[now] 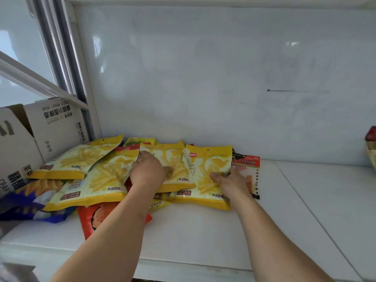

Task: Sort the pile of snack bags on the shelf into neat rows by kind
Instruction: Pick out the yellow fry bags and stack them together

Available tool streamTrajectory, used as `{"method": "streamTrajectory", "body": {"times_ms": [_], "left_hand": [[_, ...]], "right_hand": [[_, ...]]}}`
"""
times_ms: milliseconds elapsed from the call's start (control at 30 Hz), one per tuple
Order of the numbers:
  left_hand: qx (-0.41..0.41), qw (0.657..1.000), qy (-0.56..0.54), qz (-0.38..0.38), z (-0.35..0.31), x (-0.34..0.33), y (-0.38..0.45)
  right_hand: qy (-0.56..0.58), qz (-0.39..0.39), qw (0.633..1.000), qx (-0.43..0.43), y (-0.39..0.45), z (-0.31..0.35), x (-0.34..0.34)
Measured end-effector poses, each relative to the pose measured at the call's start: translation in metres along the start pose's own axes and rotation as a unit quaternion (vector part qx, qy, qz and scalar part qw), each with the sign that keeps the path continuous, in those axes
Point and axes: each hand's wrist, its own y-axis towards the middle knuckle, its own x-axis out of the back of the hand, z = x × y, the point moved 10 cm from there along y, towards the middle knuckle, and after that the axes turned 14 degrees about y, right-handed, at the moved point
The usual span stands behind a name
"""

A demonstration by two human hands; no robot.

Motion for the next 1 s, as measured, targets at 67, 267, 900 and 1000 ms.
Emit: {"method": "streamTrajectory", "body": {"times_ms": [67, 267, 900, 1000], "left_hand": [[0.006, 0.999, -0.043, 0.018, 0.0, -0.001, 0.002], [0.032, 0.989, -0.128, 0.061, 0.003, -0.008, 0.008], [-0.049, 0.789, -0.597, 0.141, -0.05, 0.003, -0.044], [-0.09, 0.758, -0.621, 0.178, -0.081, 0.001, -0.062]], "right_hand": [[-0.002, -0.001, 1.0, -0.009, 0.001, -0.002, 0.0], [0.001, 0.013, 0.999, -0.036, 0.004, -0.009, 0.004], [0.209, -0.014, 0.978, -0.021, -0.009, 0.017, 0.065], [0.2, -0.026, 0.979, -0.01, -0.014, 0.022, 0.097]]}}
